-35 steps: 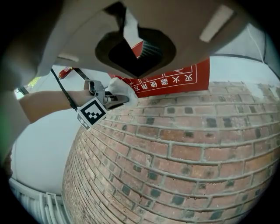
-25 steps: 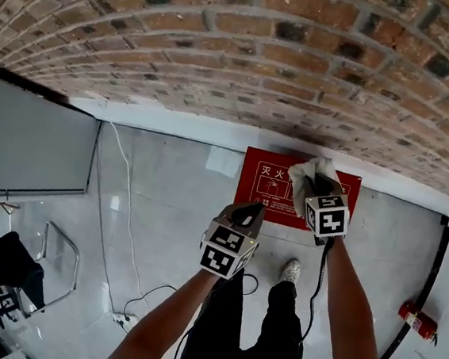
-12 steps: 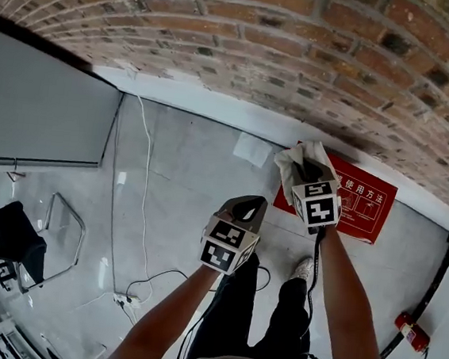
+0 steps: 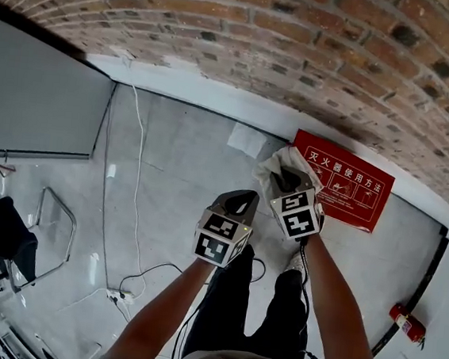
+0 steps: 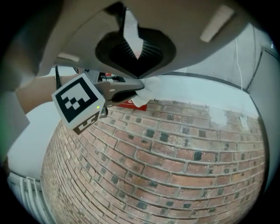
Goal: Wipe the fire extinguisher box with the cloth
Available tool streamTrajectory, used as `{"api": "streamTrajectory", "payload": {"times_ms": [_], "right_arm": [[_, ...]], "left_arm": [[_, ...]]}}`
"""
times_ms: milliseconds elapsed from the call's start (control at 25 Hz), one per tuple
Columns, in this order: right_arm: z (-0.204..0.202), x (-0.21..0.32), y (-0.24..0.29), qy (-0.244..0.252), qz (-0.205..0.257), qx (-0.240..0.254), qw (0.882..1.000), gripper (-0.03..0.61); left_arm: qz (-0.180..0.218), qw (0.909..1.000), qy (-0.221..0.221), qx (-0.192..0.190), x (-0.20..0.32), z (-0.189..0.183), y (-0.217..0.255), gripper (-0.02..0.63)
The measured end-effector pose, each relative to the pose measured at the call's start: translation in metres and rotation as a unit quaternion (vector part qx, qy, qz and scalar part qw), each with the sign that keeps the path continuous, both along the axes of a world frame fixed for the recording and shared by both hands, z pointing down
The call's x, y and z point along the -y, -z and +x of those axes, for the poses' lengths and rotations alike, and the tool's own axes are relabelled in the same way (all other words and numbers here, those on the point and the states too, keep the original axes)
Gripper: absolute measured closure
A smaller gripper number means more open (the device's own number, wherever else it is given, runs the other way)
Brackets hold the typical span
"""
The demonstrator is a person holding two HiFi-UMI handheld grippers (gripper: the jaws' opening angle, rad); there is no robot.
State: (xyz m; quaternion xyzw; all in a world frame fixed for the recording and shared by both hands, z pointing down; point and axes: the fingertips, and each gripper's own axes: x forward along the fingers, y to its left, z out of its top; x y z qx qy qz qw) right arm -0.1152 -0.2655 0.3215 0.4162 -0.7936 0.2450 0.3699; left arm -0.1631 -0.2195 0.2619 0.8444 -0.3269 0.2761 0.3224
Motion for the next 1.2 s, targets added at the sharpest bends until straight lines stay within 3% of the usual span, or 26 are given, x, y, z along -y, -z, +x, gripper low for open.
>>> {"api": "streamTrajectory", "payload": {"times_ms": [400, 840, 1200], "right_arm": [[0.057, -0.049, 0.001, -0.041, 0.008, 0.035, 0.999, 0.482], [0.210, -0.109, -0.004, -0.106, 0.016, 0.028, 0.994, 0.482], [0.300, -0.155, 0.000, -0.167, 0.037, 0.034, 0.985, 0.482]], "left_arm": [[0.004, 0.9996, -0.028, 0.008, -0.041, 0.058, -0.006, 0.614], [0.010, 0.9991, -0.041, 0.008, -0.113, 0.159, -0.007, 0.614], [0.014, 0.9984, -0.054, 0.010, -0.156, 0.212, -0.015, 0.614]]}}
